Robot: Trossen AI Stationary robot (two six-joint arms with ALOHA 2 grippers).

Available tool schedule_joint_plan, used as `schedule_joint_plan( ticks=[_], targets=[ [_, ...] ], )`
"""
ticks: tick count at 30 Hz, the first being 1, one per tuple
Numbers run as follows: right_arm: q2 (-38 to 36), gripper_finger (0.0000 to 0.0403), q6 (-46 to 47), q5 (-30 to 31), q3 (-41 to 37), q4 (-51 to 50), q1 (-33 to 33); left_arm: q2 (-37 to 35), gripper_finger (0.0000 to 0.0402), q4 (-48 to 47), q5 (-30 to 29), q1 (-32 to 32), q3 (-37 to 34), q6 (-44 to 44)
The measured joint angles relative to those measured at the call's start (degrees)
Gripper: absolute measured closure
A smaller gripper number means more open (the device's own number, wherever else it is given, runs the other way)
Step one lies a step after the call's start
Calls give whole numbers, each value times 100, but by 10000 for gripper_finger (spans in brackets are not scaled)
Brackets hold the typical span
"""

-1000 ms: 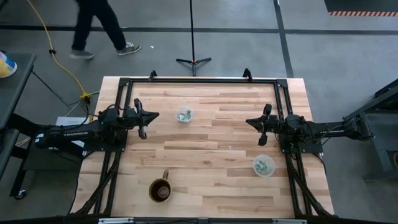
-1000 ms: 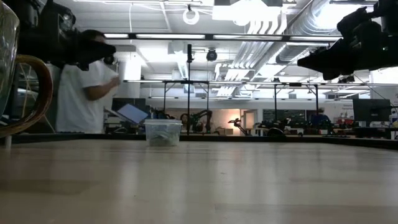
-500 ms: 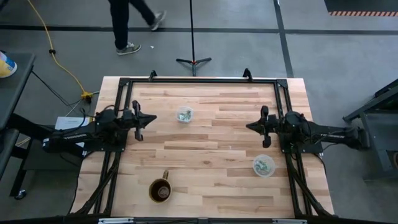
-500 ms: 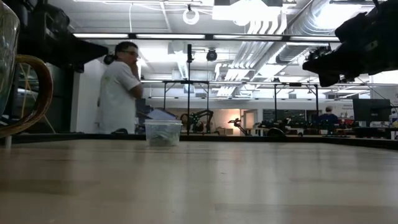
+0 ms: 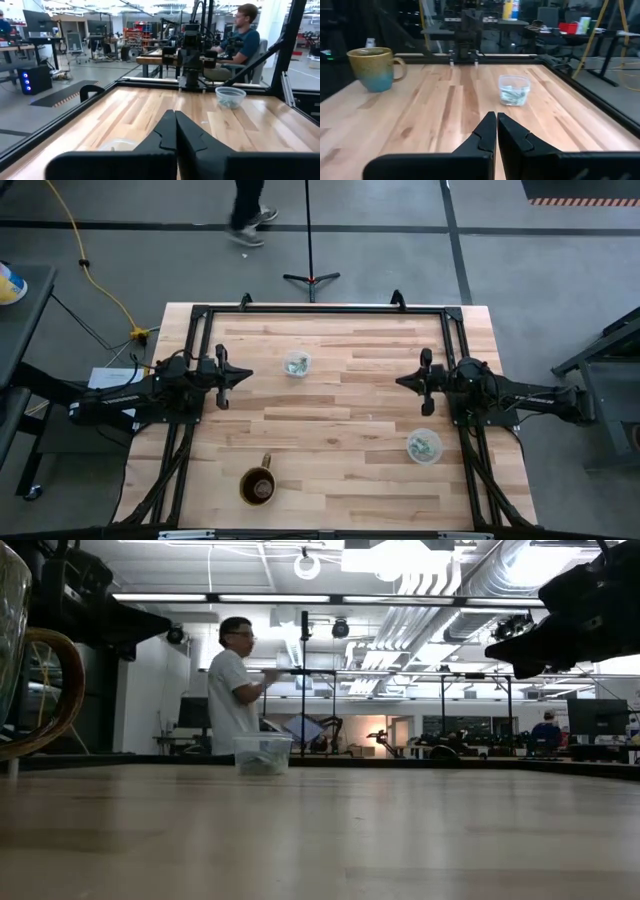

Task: Pick and place items into bin
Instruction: Return to Home Position

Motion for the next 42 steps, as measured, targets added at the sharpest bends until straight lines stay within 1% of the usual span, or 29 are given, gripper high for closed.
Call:
schedule_joint_plan(
  ticks=[3,5,7,10,13,18,20,26,29,31,36,38,42],
  targets=[
    [0,396,-12,195,0,2,0,0,348,-14,-10,0,-2,-6],
    [0,396,-16,423,0,0,0,0,340,2,-41,0,-2,0],
    [0,396,-14,631,0,0,0,0,348,0,-46,0,-2,9],
    [0,396,29,740,0,0,0,1,379,-40,-43,0,-4,9],
    [0,396,30,744,0,0,0,2,381,-36,24,0,-4,9],
    [0,396,29,741,0,0,0,2,343,-38,31,0,-7,9],
    [0,396,28,741,0,0,0,2,339,-36,29,0,-7,9],
    [0,396,30,741,0,0,0,2,376,-92,17,0,-7,9],
    [0,396,30,741,0,0,0,4,378,-223,9,0,-9,9],
    [0,396,30,741,0,0,0,4,365,-221,-54,0,-9,9],
    [0,396,29,739,0,0,0,4,290,-220,-132,0,-9,9],
    [0,396,30,739,0,0,0,4,265,-231,-136,0,-9,9],
    [0,396,30,739,0,0,0,4,233,-235,-138,0,-9,9]
  ],
)
